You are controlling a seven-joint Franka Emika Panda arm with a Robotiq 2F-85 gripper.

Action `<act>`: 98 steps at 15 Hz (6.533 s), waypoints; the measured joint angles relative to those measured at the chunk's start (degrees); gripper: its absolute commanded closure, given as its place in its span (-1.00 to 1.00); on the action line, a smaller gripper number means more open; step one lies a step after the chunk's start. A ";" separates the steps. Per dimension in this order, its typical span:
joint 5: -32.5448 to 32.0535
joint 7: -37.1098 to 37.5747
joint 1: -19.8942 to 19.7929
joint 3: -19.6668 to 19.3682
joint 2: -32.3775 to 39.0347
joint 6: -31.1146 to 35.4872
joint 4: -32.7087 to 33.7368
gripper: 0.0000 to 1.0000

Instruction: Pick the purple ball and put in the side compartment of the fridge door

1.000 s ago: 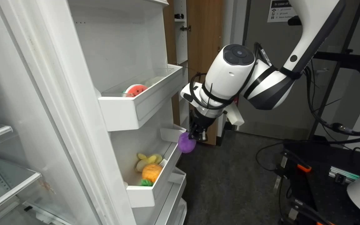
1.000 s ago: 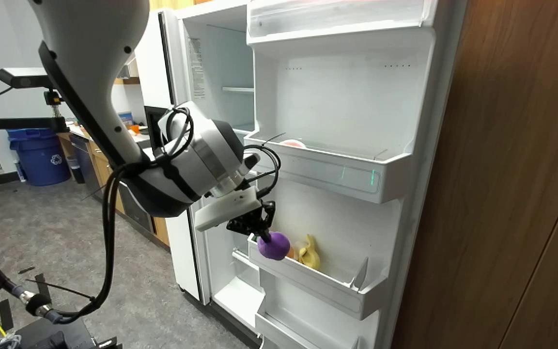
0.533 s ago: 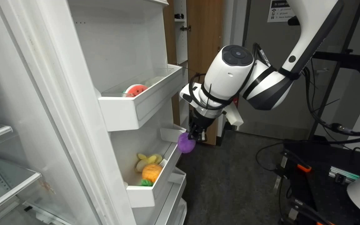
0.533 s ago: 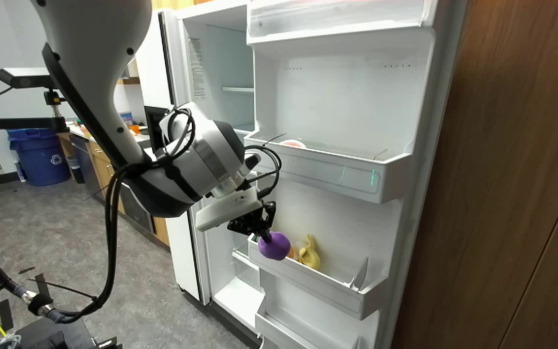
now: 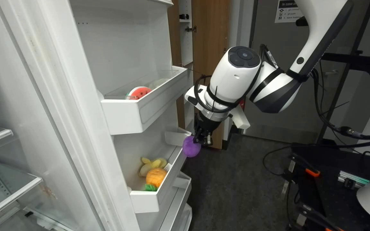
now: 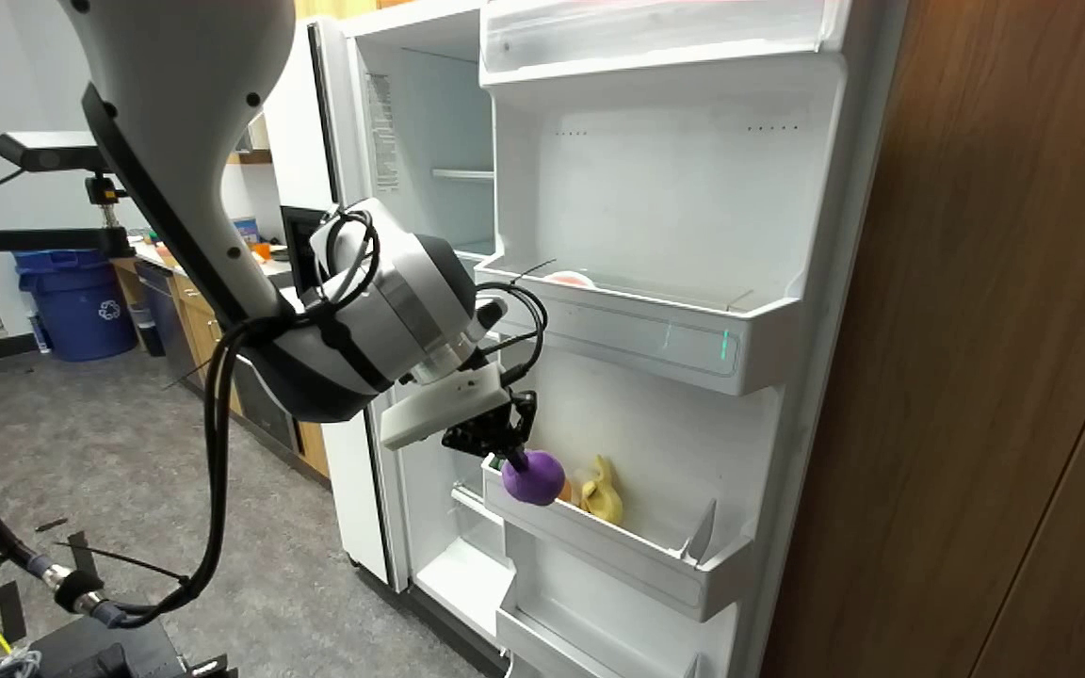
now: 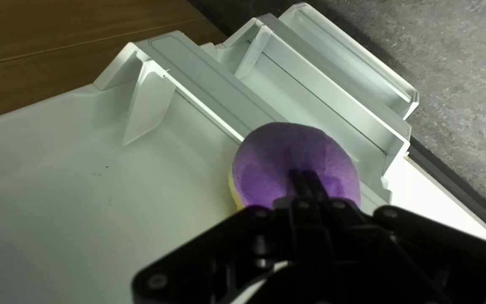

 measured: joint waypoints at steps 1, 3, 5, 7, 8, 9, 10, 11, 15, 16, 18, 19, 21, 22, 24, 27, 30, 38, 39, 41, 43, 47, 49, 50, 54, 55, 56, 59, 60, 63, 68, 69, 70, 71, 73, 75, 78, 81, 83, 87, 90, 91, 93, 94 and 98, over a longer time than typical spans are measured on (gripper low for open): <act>0.00 0.00 0.00 0.00 0.00 0.00 0.00 0.97; 0.00 0.00 0.00 0.00 0.00 0.00 0.00 0.97; 0.00 0.00 0.00 0.00 0.00 0.00 0.00 0.99; -0.04 0.00 0.00 0.00 0.02 0.00 -0.05 0.99; -0.26 0.00 -0.01 -0.09 0.02 0.00 -0.04 0.99; -0.49 0.00 -0.03 -0.25 0.02 0.00 0.00 0.99; -0.93 0.19 -0.05 -0.48 0.02 0.00 0.13 0.99; -1.62 0.61 -0.08 -0.78 0.02 0.00 0.37 0.99; -6.60 4.12 -0.20 -2.34 0.02 0.00 2.15 0.99; -8.18 5.30 -0.25 -2.73 0.02 0.00 2.56 0.99; -11.46 7.60 -0.32 -3.46 0.02 0.12 3.09 0.99; -13.16 8.74 -0.37 -3.78 0.02 0.18 3.18 0.99; -16.76 10.99 -0.54 -4.37 0.06 0.39 3.20 0.99; -18.77 12.31 -0.60 -4.69 0.11 0.50 3.23 0.99; -22.98 15.34 -0.84 -5.21 0.17 0.76 3.38 0.99; -30.18 20.82 -1.61 -5.53 0.19 0.84 3.86 0.99; -37.73 26.77 -2.77 -5.58 0.54 0.85 4.55 0.99; -46.62 32.30 -5.57 -5.59 2.35 1.85 5.82 0.97; -46.62 32.30 -5.57 -5.59 2.37 1.87 5.84 0.97; -46.62 32.30 -5.57 -5.59 2.37 1.87 5.85 0.97; -46.62 32.30 -5.57 -5.59 2.38 1.87 5.86 0.97; -46.62 32.30 -5.57 -5.59 2.38 1.88 5.86 0.97; -46.62 32.30 -5.57 -5.59 2.38 1.88 5.86 0.97; -46.62 32.30 -5.57 -5.59 2.38 1.88 5.86 0.97; -46.62 32.30 -5.57 -5.59 2.38 1.88 5.87 0.97; -46.62 32.30 -5.57 -5.59 2.38 1.88 5.87 0.97; -46.62 32.30 -5.57 -5.59 2.38 1.88 5.87 0.97; -46.62 32.29 -5.56 -5.58 2.38 1.87 5.82 0.99; -46.62 32.29 -5.56 -5.50 2.38 1.87 5.78 0.99; -46.62 32.34 -5.54 -4.76 2.38 1.87 5.89 0.99; -47.03 33.19 -5.46 -2.22 2.72 1.84 7.28 0.99; -47.21 33.51 -5.44 -1.59 3.01 1.79 7.75 0.99; -47.27 33.73 -5.40 -0.94 3.47 1.74 8.30 0.99; -47.28 33.97 -5.34 -0.27 4.04 1.61 8.82 0.99; -46.11 34.35 -3.95 2.29 5.74 -0.59 9.54 0.99; -44.87 35.10 -1.40 5.01 8.10 -4.31 10.44 0.99; -43.41 35.75 1.99 7.72 12.09 -9.27 12.89 0.99; -43.03 35.75 3.64 8.49 15.25 -12.50 15.75 0.99; -42.66 35.74 4.37 8.79 16.95 -14.67 17.54 0.99; -42.06 35.64 5.46 10.66 19.85 -19.47 20.14 0.99; -42.73 35.57 3.85 10.66 20.42 -19.90 20.18 0.32; -42.80 35.44 2.81 10.59 20.46 -19.88 20.10 0.18; -42.81 35.19 0.68 10.36 20.46 -19.73 20.03 -0.13; -42.81 35.03 -0.46 10.22 20.45 -19.43 20.01 -0.30; -43.42 33.78 -5.27 9.29 19.96 -15.23 19.59 -0.92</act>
